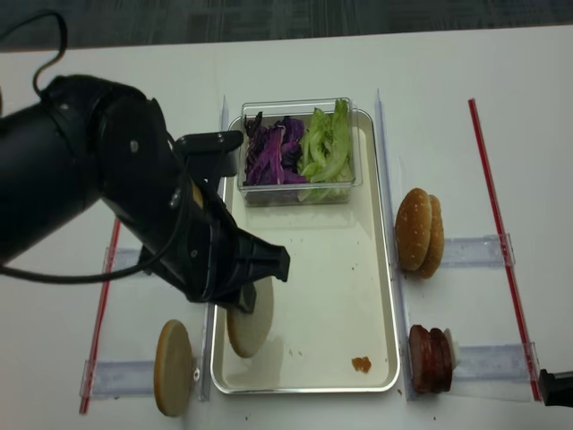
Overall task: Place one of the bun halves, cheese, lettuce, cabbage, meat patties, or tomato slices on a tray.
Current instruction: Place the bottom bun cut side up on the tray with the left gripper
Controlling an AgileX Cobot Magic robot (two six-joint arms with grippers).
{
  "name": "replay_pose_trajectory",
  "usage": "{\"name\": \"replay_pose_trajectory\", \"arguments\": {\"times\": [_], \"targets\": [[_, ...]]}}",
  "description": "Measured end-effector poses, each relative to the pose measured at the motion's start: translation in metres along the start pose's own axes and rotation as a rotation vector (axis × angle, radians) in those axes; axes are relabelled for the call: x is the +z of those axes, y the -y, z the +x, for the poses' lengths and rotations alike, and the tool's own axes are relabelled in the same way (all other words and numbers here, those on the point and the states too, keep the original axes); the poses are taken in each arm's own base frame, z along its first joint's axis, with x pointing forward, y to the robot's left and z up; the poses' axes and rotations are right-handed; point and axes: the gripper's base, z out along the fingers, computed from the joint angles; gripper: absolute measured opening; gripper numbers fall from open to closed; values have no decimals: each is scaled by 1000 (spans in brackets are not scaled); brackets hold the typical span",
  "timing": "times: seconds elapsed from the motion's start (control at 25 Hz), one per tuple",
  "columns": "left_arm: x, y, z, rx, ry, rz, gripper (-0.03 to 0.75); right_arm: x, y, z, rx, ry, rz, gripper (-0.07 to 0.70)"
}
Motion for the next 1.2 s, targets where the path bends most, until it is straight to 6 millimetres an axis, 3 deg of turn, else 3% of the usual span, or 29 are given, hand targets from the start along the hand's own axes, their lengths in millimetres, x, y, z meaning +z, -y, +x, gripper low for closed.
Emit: {"name": "replay_pose_trajectory", "arguments": {"times": [0.72, 1.2], "targets": [[59, 0, -30, 24, -42, 76, 104, 0, 0, 0, 0, 0, 0, 133], [60, -26, -50, 40, -32, 239, 103, 0, 0, 0, 0, 0, 0, 133]]}}
